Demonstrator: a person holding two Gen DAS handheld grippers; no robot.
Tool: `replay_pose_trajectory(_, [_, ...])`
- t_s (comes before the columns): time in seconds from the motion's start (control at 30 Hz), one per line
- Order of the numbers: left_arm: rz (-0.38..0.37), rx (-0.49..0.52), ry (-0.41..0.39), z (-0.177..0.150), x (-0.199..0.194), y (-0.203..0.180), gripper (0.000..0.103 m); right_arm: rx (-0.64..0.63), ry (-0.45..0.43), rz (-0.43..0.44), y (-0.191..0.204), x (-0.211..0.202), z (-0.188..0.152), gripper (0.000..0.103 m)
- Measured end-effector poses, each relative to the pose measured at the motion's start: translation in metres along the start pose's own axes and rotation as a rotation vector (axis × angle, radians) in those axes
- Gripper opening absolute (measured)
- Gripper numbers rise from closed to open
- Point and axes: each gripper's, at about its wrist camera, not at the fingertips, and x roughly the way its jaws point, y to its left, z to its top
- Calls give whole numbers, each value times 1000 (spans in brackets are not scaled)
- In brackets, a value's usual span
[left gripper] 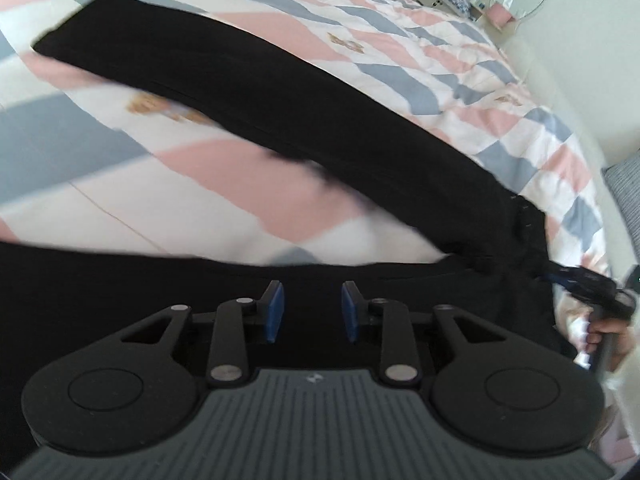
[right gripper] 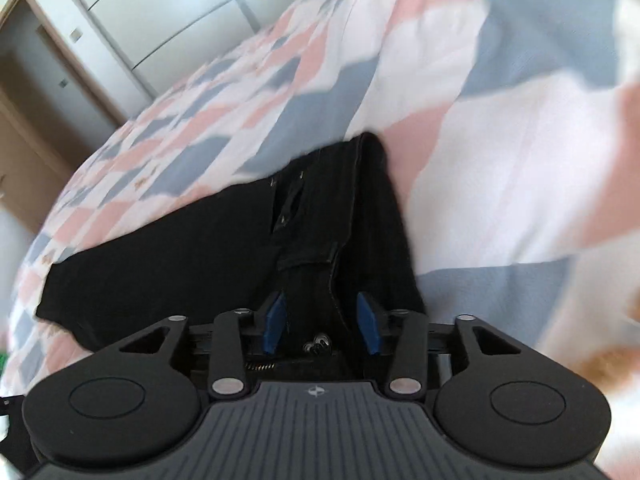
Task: Fold clothes
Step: 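Lower the trousers flat onto the duvet and open both grippers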
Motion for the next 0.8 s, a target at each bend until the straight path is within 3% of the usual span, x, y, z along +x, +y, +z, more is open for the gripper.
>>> replay_pose_trajectory(0.03, [3,6,-8,-4,2,-8,26,-16,17,27,-1,7,1,28])
replay_pose_trajectory(0.1, [16,26,-14,-11,5,-24,26,-121,21,7,10,1,1,5])
replay_pose_trajectory(0.2, [34,67,-19,-19,4,-40,26,-143,-52,-60,19,-26,3,1])
replay_pose_trajectory(0.3, [86,107,-11,-23,7,-46,27,-142,35,-194,21,1,-3,1])
replay_pose_trajectory(0.4, [169,140,7,-26,8,-51,27,-190,10,-262,36,3,-7,3])
replay_pose_trajectory(0.5, [179,186,1,-29,-7,-54,33,-66,-121,-215,31,-36,-15,37])
replay_pose_trajectory(0.6, [184,211,-14,-32,-23,-46,38,61,-111,-95,10,-65,-35,38])
replay_pose_trajectory(0.67, [183,205,-13,-35,-26,-37,38,28,-73,-8,11,-77,-58,38])
replay_pose_trajectory(0.77, [190,203,7,-43,-21,-24,38,-108,59,-75,24,-61,-92,32])
replay_pose_trajectory(0.8, [192,205,28,-46,-17,-20,38,-93,39,-138,33,-66,-95,18])
